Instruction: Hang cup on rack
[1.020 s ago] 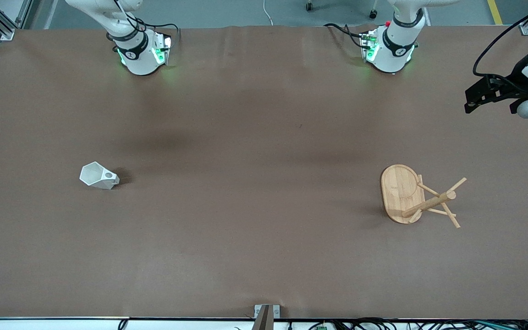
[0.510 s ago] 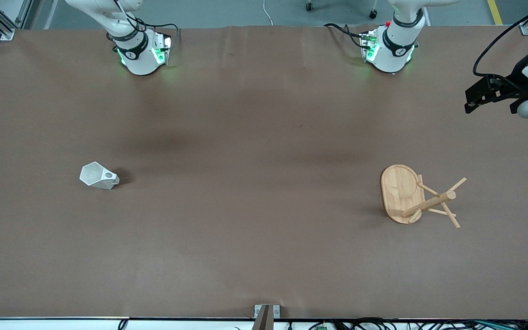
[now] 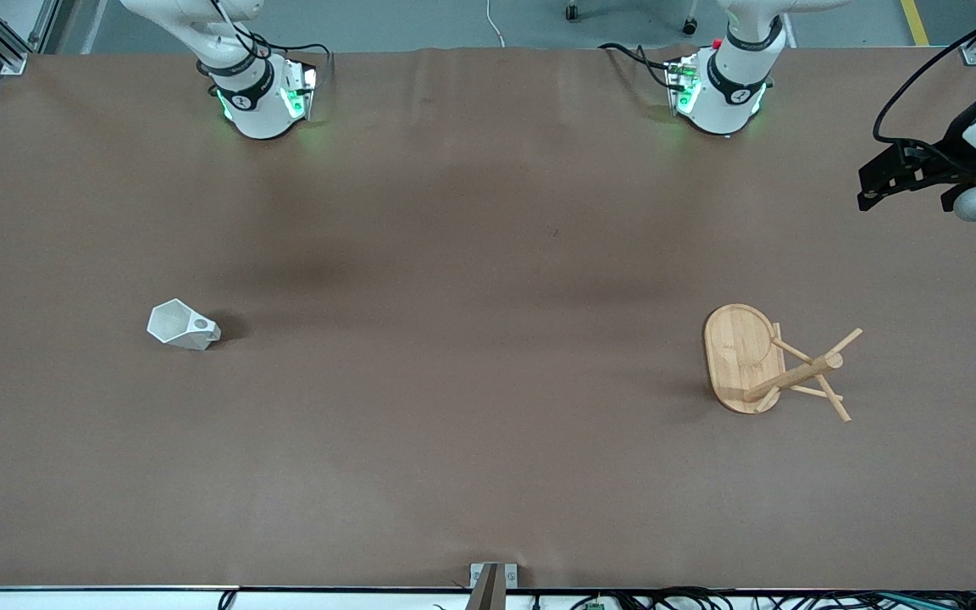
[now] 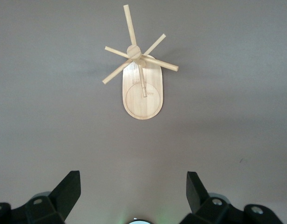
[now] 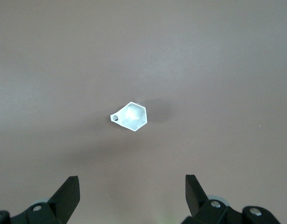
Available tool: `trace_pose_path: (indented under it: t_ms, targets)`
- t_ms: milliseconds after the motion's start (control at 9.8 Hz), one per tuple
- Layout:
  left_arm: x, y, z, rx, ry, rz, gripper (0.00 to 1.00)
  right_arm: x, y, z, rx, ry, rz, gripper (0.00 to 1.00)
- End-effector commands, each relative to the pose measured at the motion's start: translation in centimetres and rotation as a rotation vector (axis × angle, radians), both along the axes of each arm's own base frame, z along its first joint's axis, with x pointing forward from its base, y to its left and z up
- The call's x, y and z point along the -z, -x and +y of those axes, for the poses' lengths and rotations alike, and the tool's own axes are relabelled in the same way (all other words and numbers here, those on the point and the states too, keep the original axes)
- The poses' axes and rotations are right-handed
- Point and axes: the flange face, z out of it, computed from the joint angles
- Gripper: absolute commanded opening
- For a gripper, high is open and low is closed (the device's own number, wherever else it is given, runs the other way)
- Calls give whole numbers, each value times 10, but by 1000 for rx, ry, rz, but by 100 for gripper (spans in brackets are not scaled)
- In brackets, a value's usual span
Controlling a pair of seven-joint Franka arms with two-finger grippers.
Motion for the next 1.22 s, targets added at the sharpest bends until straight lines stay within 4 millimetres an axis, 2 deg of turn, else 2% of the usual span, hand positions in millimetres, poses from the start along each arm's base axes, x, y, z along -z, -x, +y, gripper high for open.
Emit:
trace_pose_path:
  t_ms: [0, 204, 306, 408, 510, 714, 816, 1122]
  targets:
    - [16, -3, -3, 21, -21, 42, 100, 92, -16, -6, -22, -10, 39, 100]
    - [19, -5, -2, 19, -21, 47, 100, 174, -18, -6, -75, -11, 44, 100]
    - [22, -6, -2, 19, -21, 51, 100, 222, -19, -6, -87, -4, 27, 100]
    - [22, -7, -3, 19, -21, 51, 100, 260, -15, -4, -92, 4, 2, 100]
    - [22, -7, -2, 18, -21, 51, 100, 290, -10, -3, -100, 11, -20, 100]
    - [23, -7, -2, 19, -21, 53, 100, 334, -10, -14, -162, 17, -16, 100]
    - [23, -7, -2, 19, -21, 53, 100, 350, -10, -20, -169, 19, -17, 100]
    - [23, -7, -3, 16, -23, 52, 100, 378, 6, -24, -203, 19, -27, 98]
